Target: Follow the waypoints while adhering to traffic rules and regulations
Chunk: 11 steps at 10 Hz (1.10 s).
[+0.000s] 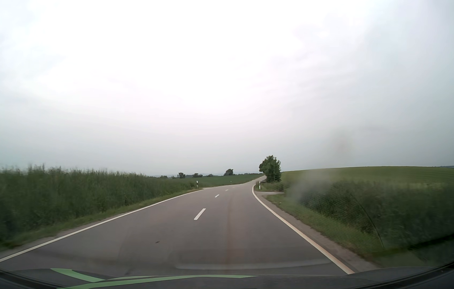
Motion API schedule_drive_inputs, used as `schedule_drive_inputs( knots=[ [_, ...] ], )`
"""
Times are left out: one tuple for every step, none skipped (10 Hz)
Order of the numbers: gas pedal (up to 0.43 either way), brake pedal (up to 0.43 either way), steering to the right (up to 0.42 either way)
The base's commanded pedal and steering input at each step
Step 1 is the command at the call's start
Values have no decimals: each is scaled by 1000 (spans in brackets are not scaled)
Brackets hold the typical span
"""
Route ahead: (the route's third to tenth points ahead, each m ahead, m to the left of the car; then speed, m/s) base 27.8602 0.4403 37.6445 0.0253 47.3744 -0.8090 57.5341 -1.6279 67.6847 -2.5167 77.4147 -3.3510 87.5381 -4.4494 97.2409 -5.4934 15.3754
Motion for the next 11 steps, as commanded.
schedule_drive_inputs(
  knots=[
    [339,0,13],
    [339,0,12],
    [339,0,11],
    [339,0,10],
    [339,0,10],
    [331,0,9],
    [331,0,9],
    [319,0,8],
    [311,0,7],
    [311,0,7],
    [311,0,7]
  ],
)
